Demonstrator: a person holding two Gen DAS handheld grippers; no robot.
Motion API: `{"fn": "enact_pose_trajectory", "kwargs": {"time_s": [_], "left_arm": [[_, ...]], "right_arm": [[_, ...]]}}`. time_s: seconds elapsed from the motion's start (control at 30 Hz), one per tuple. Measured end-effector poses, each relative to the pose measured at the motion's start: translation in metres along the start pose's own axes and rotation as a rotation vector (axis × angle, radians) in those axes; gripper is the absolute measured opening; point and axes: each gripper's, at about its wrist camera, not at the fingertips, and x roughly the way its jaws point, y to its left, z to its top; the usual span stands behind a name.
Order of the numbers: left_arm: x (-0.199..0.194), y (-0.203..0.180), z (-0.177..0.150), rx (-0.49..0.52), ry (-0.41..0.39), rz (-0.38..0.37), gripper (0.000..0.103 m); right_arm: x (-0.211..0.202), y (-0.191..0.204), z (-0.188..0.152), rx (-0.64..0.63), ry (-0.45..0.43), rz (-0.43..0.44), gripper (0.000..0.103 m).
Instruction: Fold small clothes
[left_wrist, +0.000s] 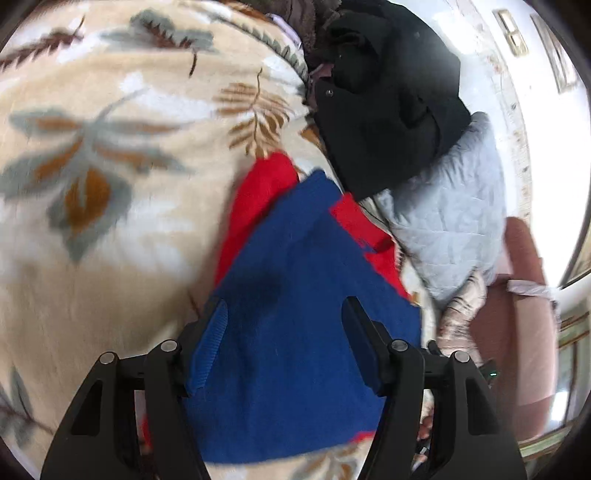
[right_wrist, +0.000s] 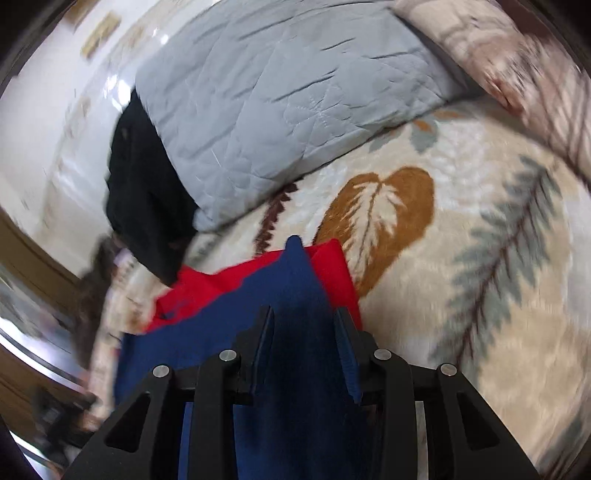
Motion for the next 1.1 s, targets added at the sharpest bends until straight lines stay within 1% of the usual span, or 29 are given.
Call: {"fn": "enact_pose_trajectory", "kwargs": {"time_s": [0.03, 0.07, 0.1, 0.13, 0.17, 0.2, 0.23, 0.27, 0.3, 0.33, 0.4, 0.43, 0.47, 0.5, 0.53, 0.57, 0.6, 0.63, 0.67, 0.7, 0.77, 0.8, 0.83, 0.87, 0.97, 1.0, 1.03, 1.07, 1.1], "left_arm": [[0.003, 0.000, 0.002, 0.009, -0.010, 0.017, 0.063], [0.007, -0.002, 0.005, 0.023, -0.016, 0.043, 0.063], [0.013, -0.004, 0.007, 0.043, -0.015, 0.089, 0.063], [0.017, -0.005, 0.007, 0.056, -0.011, 0.121, 0.063], [0.021, -0.004, 0.007, 0.060, -0.011, 0.137, 0.063], [0.023, -0.004, 0.006, 0.065, -0.013, 0.154, 0.063], [0.026, -0.004, 0.005, 0.074, -0.018, 0.191, 0.063], [0.028, -0.004, 0.005, 0.092, -0.034, 0.233, 0.062], [0.028, -0.003, 0.005, 0.109, -0.055, 0.269, 0.060], [0.028, -0.002, 0.006, 0.111, -0.062, 0.278, 0.059], [0.024, 0.004, 0.009, 0.077, -0.073, 0.264, 0.058], [0.019, 0.006, 0.010, 0.059, -0.083, 0.255, 0.058], [0.015, 0.008, 0.010, 0.050, -0.100, 0.257, 0.058], [0.010, 0.007, 0.010, 0.049, -0.119, 0.256, 0.058], [0.005, 0.006, 0.010, 0.053, -0.141, 0.240, 0.058], [0.003, 0.005, 0.009, 0.059, -0.147, 0.217, 0.059], [0.003, 0.002, 0.009, 0.077, -0.137, 0.167, 0.063], [0.007, -0.002, 0.008, 0.094, -0.117, 0.140, 0.065], [0.012, -0.006, 0.007, 0.112, -0.099, 0.138, 0.065], [0.019, -0.009, 0.004, 0.132, -0.085, 0.180, 0.065], [0.031, -0.009, 0.002, 0.155, -0.071, 0.290, 0.065], [0.035, -0.007, 0.002, 0.153, -0.063, 0.313, 0.062], [0.031, -0.005, 0.004, 0.136, -0.080, 0.303, 0.061], [0.028, -0.002, 0.005, 0.111, -0.087, 0.298, 0.059], [0.023, 0.005, 0.010, 0.074, -0.078, 0.280, 0.057], [0.021, 0.004, 0.009, 0.071, -0.076, 0.285, 0.057], [0.019, 0.002, 0.008, 0.068, -0.077, 0.296, 0.057], [0.012, -0.004, 0.005, 0.074, -0.094, 0.293, 0.055], [0.008, -0.010, 0.001, 0.089, -0.112, 0.279, 0.055]], "right_arm": [[0.006, 0.001, 0.001, -0.015, 0.016, -0.009, 0.036], [0.010, 0.001, 0.001, -0.030, 0.035, -0.002, 0.033], [0.011, 0.004, 0.001, -0.064, 0.054, 0.022, 0.014], [0.007, 0.007, 0.001, -0.095, 0.036, 0.035, 0.008], [-0.004, 0.010, 0.001, -0.120, -0.015, 0.062, 0.007], [-0.013, 0.009, 0.001, -0.112, -0.054, 0.090, 0.007], [-0.022, 0.004, 0.003, -0.080, -0.101, 0.113, 0.007], [-0.026, -0.005, 0.004, -0.037, -0.130, 0.123, 0.007], [-0.022, -0.020, 0.003, 0.036, -0.131, 0.120, 0.007], [-0.013, -0.033, 0.001, 0.088, -0.095, 0.108, 0.007], [0.005, -0.047, -0.010, 0.138, -0.016, 0.049, 0.007], [0.007, -0.051, -0.016, 0.161, -0.007, 0.063, 0.008], [0.004, -0.054, -0.020, 0.182, -0.024, 0.080, 0.008], [-0.002, -0.055, -0.023, 0.215, -0.042, 0.113, 0.014], [-0.005, -0.057, -0.024, 0.236, -0.045, 0.135, 0.014], [-0.006, -0.058, -0.024, 0.259, -0.040, 0.163, 0.015], [-0.006, -0.059, -0.024, 0.277, -0.025, 0.178, 0.021], [-0.005, -0.058, -0.023, 0.282, -0.015, 0.186, 0.024], [-0.004, -0.057, -0.023, 0.278, -0.010, 0.190, 0.025], [-0.003, -0.055, -0.025, 0.259, -0.006, 0.190, 0.024], [-0.007, -0.047, -0.021, 0.190, -0.015, 0.191, 0.007], [-0.014, -0.040, -0.017, 0.151, -0.049, 0.197, 0.008], [-0.018, -0.038, -0.015, 0.135, -0.063, 0.187, 0.008], [-0.018, -0.038, -0.013, 0.125, -0.061, 0.155, 0.008], [-0.002, -0.045, -0.023, 0.107, 0.051, 0.034, 0.012], [-0.007, -0.043, -0.024, 0.100, 0.036, 0.025, 0.018], [-0.015, -0.038, -0.023, 0.088, 0.017, 0.013, 0.019], [-0.026, -0.030, -0.021, 0.062, -0.014, 0.008, 0.019], [-0.041, -0.019, -0.019, 0.022, -0.070, 0.028, 0.019]]}}
